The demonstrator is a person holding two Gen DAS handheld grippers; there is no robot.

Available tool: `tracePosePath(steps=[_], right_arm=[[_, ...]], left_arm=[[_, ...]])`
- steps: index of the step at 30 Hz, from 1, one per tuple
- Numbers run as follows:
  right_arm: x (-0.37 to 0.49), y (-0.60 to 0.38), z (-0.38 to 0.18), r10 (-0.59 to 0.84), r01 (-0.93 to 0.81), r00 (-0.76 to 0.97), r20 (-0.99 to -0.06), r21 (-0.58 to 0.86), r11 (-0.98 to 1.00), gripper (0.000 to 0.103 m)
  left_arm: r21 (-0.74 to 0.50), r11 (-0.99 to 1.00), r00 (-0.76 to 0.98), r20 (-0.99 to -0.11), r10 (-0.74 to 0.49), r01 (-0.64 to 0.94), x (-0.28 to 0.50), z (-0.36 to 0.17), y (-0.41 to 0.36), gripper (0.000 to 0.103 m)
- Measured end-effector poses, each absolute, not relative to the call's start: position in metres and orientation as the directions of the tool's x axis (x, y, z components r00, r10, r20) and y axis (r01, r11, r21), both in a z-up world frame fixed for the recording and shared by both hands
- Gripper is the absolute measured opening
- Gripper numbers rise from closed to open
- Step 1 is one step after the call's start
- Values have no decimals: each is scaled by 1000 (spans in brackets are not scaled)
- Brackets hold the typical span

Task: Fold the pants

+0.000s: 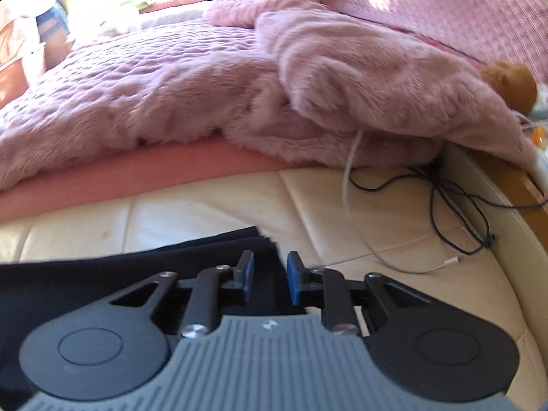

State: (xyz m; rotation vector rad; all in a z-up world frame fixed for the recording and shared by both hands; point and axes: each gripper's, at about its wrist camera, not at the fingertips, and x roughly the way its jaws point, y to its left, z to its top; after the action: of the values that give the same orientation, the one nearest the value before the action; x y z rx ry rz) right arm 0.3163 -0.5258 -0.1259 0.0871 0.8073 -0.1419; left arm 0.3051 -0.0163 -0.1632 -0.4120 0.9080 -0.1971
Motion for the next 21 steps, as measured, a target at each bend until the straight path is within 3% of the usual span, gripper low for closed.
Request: tracePosePath(steps=[4,6,9,10,15,18,21], right_arm=[[310,-510,-133,-27,93,690,-723,52,994,17],[315,-503,-141,-39,84,672,-739,24,996,16],[328,-507,-158,-78,131,631,-772,8,991,14],[330,-510,-163,-86,146,624,-777,8,989,14],[334,-506,-167,-126,137,613,-780,-52,989,14],[337,-500,-159,-159,142,594,-789,-92,986,15],[326,-485,-145,-141,110,626,-767,-93,990,17]], left_arm=[[-409,912,618,-726,-303,-34,317,-173,-21,51],[-408,912,625,-725,-291,-50,321,-175,-21,46],[-385,918,630,-737,-245,-94,324,-177,-22,24],[-343,933,630,-750,-204,-106,324,-178,-24,6],[-101,993,626,-778,-44,-56,328,-174,-53,3],[-205,978,639,-758,-130,-45,320,-167,-39,3],[-230,973,655,-737,-164,-14,303,-152,-31,4]])
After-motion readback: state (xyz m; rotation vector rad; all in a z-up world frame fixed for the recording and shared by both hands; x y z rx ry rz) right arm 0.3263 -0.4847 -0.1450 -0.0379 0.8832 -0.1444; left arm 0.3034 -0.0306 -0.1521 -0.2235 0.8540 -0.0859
